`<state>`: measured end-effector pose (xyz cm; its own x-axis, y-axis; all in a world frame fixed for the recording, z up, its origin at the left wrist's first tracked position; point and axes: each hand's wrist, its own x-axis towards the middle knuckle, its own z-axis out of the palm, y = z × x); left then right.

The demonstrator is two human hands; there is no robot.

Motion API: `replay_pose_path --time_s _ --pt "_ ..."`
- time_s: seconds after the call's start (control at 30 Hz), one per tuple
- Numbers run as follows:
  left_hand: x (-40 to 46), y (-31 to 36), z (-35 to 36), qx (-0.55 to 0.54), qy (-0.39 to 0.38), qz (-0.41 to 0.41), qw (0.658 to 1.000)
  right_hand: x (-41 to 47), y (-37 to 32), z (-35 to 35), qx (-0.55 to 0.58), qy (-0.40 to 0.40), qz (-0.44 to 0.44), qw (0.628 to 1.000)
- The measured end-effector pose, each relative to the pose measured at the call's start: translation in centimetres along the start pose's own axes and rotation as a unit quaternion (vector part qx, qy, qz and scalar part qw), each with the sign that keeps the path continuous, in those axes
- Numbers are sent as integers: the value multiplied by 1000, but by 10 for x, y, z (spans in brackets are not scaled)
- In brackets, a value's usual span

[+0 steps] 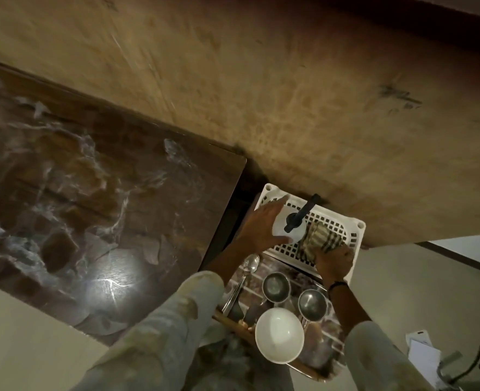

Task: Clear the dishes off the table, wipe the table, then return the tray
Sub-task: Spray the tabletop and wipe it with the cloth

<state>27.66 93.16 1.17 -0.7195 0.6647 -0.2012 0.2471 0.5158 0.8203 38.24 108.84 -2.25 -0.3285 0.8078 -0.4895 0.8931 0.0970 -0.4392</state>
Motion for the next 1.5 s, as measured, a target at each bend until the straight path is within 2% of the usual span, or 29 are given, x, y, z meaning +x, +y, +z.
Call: replay_pose_path --time_s 0.07,0.13,0.2,0.3,0.43,0.53,0.63,0.7,0.8,0.93,1.07,1.23,1.33,1.5 --pt "18 5 5 -19 -34 65 997 6 9 5 19 2 2 1000" --pt "29 7 11 -67 -53 91 992 11 19 7 73 -9 -25 997" --pt "34 10 15 -118 -68 66 988 11 22 3 144 -39 -47 988" --pt "35 11 18 -151 -58 43 986 8 20 -6 222 -93 -21 970" --pt "21 29 4 -220 -6 36 975 -3 14 -20 383 -236 27 893" --pt "-4 42 -29 -235 58 21 970 -22 0 -30 458 -279 18 844" --pt "-53 47 -70 -244 93 59 964 -57 -21 -31 479 -307 11 822" --pt "-97 42 -94 -229 119 52 965 -88 -35 -20 473 -337 15 814" --pt "-173 5 -112 -213 163 -32 963 -139 -47 5 429 -394 44 812" --pt "-274 -54 -118 -178 198 -159 951 -216 -46 50 376 -494 9 783" --pt "-355 -98 -106 -139 177 -240 944 -263 -29 108 272 -495 -6 825" --pt "-408 -135 -75 -130 74 -300 942 -289 7 159 123 -409 -59 902" --pt "-413 -148 -60 -122 35 -331 935 -303 13 164 89 -381 -97 915" --pt "-413 -162 -45 -84 66 -351 930 -316 25 169 48 -343 -149 926"
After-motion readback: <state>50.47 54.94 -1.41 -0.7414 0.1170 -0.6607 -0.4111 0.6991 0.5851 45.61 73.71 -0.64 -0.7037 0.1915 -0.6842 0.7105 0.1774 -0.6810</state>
